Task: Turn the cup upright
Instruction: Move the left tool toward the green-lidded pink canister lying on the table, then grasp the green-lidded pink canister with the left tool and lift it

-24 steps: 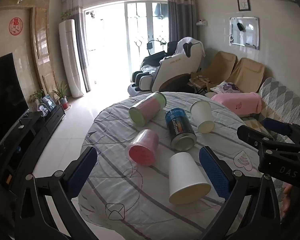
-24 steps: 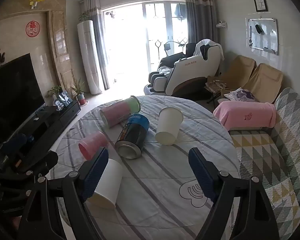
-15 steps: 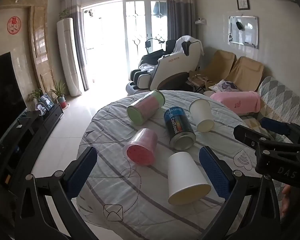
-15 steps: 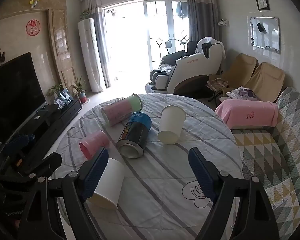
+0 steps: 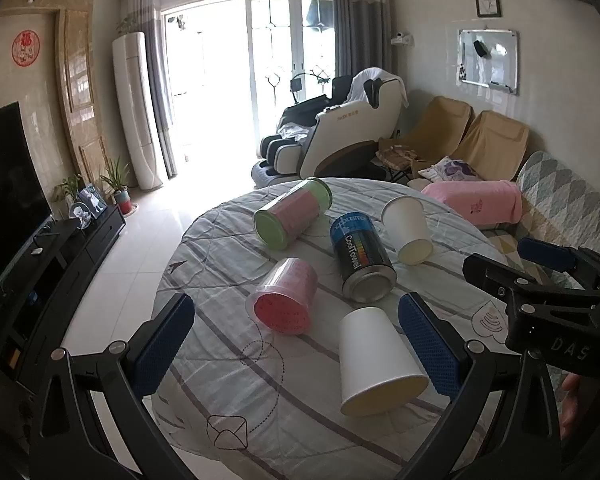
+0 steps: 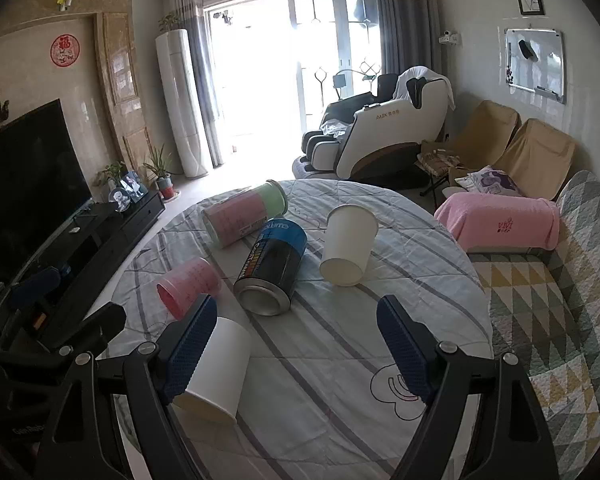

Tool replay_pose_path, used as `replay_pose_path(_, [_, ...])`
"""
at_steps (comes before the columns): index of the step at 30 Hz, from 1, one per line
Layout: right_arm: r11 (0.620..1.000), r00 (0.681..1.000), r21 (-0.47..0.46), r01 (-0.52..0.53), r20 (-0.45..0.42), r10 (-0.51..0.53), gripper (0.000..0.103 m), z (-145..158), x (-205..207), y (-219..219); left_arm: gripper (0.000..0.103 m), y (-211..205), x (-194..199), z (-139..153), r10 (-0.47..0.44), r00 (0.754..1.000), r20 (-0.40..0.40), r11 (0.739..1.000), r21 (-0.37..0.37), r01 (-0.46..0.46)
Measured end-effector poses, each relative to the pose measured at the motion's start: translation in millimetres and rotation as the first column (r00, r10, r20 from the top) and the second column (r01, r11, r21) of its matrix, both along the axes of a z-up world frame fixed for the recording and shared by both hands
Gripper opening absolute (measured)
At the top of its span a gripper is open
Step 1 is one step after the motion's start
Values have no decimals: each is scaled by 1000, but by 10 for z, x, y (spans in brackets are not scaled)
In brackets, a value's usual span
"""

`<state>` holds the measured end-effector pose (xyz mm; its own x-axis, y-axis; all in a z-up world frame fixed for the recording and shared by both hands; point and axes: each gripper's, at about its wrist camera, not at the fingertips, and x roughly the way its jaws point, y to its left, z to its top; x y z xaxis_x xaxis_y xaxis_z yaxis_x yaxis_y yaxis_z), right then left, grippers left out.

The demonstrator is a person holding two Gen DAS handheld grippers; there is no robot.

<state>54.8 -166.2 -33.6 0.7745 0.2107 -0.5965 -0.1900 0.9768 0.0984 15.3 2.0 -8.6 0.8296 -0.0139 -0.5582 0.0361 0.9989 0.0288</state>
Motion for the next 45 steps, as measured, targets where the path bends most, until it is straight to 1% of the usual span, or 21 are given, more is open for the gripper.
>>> replay_pose_path(14, [1000,1000,-3,-4,-12,4,84,-11,81,18,103,14,66,-18,-5,1000,-9,1000,2,5])
replay_pose_path(22, [1000,1000,-6,-3,-21,3,84,-22,177,35,103,47,225,-23,-16,1000,-26,1000,16,17])
replay_pose_path(25, [1000,1000,-5,-4,-29,4,84,-29,240,33,103,94,312,-22,-36,998,-44,999,4,36])
replay_pose_path(29, [1000,999,-4,-6,-44,6,84,-41,338,43,103,159,459,-29,-75,994,-83,997,5,76])
replay_pose_path(35, [1000,997,-10,-14,-71,13,84,-68,531,85,103,216,726,-48,-105,985,-134,994,22,109])
replay_pose_path(39, [999,996,-28,-27,-88,25,84,-91,678,142,103,214,953,-60,-115,981,-158,987,91,130])
replay_pose_path(42, [998,994,-42,-38,-103,33,84,-100,841,183,103,215,1162,-62,-155,970,-187,980,97,175])
replay_pose_path(44, [998,992,-44,-43,-120,38,84,-94,981,203,103,212,1344,-64,-193,957,-218,971,96,218])
replay_pose_path(45, [998,991,-47,-48,-131,42,84,-96,1047,210,103,217,1398,-61,-199,954,-224,969,100,226])
